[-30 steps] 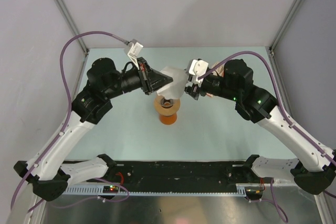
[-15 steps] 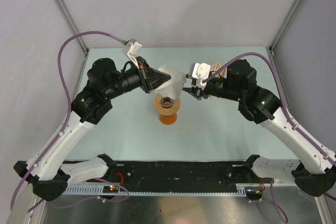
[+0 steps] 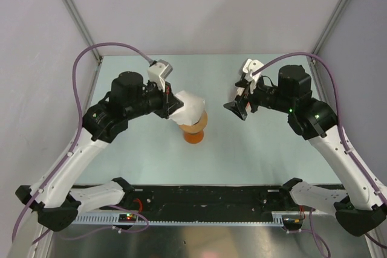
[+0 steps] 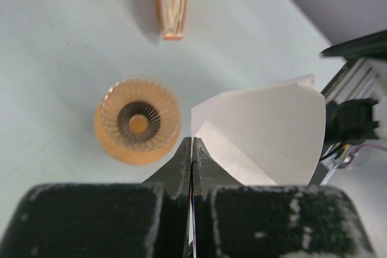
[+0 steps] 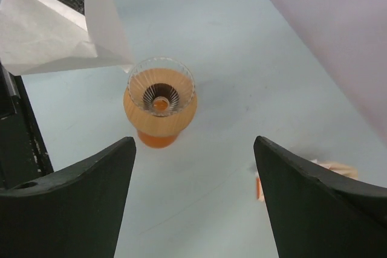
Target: Place the coffee filter in the dripper
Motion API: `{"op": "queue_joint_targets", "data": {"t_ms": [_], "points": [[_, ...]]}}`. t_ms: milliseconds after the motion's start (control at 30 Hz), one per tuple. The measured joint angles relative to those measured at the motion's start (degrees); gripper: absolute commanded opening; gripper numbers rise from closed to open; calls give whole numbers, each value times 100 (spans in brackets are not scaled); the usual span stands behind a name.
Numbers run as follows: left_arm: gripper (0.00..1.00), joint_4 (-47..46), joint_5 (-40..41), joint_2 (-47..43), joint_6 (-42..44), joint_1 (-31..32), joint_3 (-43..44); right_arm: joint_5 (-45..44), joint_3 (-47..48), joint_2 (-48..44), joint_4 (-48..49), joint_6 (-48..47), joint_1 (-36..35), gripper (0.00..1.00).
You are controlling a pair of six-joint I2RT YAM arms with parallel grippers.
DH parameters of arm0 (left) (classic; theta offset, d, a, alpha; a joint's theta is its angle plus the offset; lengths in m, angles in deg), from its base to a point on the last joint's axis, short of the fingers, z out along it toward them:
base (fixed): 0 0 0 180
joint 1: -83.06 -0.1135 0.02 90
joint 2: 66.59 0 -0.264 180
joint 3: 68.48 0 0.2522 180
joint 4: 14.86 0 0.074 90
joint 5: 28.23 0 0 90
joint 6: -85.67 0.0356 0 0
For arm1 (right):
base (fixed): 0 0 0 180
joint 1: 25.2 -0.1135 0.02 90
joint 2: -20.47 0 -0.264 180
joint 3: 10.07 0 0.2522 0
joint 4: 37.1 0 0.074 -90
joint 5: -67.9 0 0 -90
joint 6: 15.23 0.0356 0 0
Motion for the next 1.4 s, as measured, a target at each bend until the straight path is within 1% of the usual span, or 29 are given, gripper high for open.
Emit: {"op": "queue_joint_targets", "data": {"t_ms": [167, 400, 567, 633, 700, 767, 800, 867, 933, 1000, 1100, 1167, 1233, 1267, 1300, 1400], "points": [[0, 649, 254, 398, 446, 0, 223, 116, -2, -68, -343, 485, 308, 87], [0, 964, 466, 1403, 643, -4, 730, 173, -4, -68, -564, 820, 516, 89], [0, 1091, 540, 1982, 643, -140, 992, 240, -9, -52, -592, 883, 577, 89], [4, 1119, 535, 2159, 640, -214, 1071, 280, -9, -28, -592, 883, 584, 89], [19, 1137, 492, 2312, 629, -278, 1082, 319, -9, 7, -588, 885, 588, 89], [37, 1165, 422, 2404, 616, -321, 1060, 363, -9, 57, -577, 885, 588, 88], [50, 1182, 380, 2435, 597, -337, 1040, 391, -9, 92, -566, 887, 588, 88], [70, 1209, 240, 2446, 568, -385, 975, 452, -9, 162, -531, 898, 588, 87], [83, 1235, 66, 2435, 542, -463, 938, 542, -11, 254, -492, 940, 588, 85], [88, 1187, -160, 2354, 476, -673, 861, 640, -11, 352, -448, 1012, 588, 82], [88, 1045, -529, 2061, 365, -1292, 761, 826, -11, 522, -328, 1174, 588, 76], [83, 883, -791, 1805, 269, -1700, 741, 970, -15, 629, -210, 1338, 588, 69], [72, 643, -1088, 1447, 151, -2083, 651, 1113, -15, 728, -70, 1517, 588, 60], [65, 557, -1226, 1296, 107, -2186, 590, 1204, -15, 780, 17, 1633, 588, 55], [61, 409, -1447, 1091, 72, -2282, 466, 1290, -15, 846, 138, 1770, 586, 52], [45, 127, -2186, 730, -28, -2321, 103, 1521, -15, 1071, 509, 2205, 570, 42]]}}
